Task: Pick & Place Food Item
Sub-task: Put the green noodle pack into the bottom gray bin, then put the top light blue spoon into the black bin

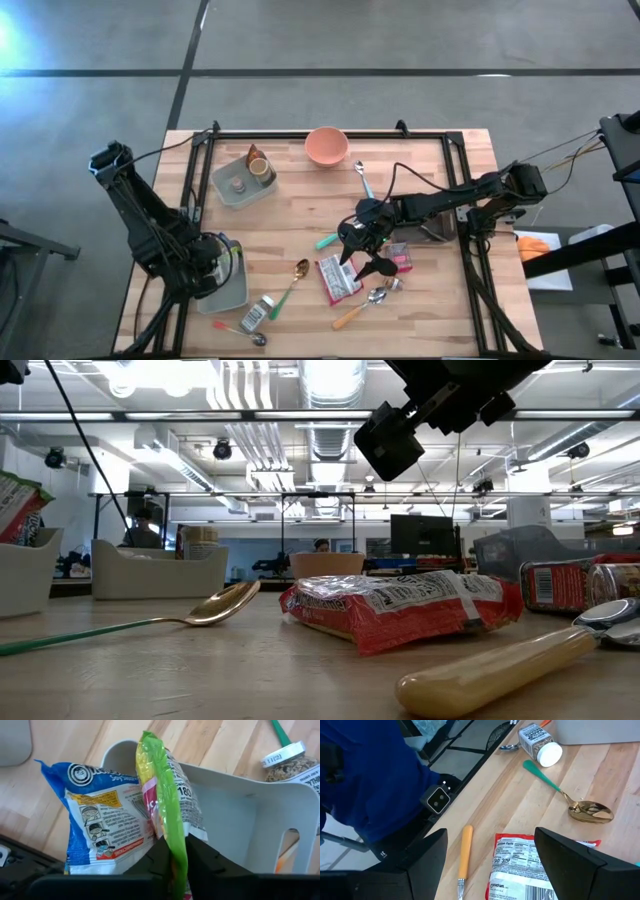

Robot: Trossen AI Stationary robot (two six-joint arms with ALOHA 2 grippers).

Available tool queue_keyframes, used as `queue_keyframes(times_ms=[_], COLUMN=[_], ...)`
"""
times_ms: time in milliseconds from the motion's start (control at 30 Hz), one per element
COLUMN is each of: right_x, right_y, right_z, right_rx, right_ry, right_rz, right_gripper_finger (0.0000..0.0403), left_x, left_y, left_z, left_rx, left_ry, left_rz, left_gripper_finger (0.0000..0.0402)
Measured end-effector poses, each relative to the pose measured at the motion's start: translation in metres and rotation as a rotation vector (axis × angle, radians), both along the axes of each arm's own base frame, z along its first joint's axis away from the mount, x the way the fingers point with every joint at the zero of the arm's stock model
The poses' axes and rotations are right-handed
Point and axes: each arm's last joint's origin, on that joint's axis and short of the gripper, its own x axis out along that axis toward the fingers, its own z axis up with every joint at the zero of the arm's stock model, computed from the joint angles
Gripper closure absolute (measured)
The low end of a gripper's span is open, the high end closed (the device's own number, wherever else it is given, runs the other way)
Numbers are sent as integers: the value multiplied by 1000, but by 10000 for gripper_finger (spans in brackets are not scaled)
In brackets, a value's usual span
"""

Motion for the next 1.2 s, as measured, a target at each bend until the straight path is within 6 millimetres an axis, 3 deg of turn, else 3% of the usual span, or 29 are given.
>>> queue_keyframes(times_ms=[300, 533, 1200], right_x=[0, -1, -1], right_y=[2, 4, 8], right_z=[0, 0, 0], right_rx=[0, -3, -13], right_ry=[0, -4, -6], right_rz=[6, 15, 14], right_gripper_finger=[108, 108, 108], left_x=[0, -1, -6], left_y=[0, 2, 11], left_z=[0, 3, 8], left_rx=[-1, 24, 130], left_ry=[-1, 17, 67], left_rz=[1, -3, -21], left_gripper_finger=[244, 196, 189])
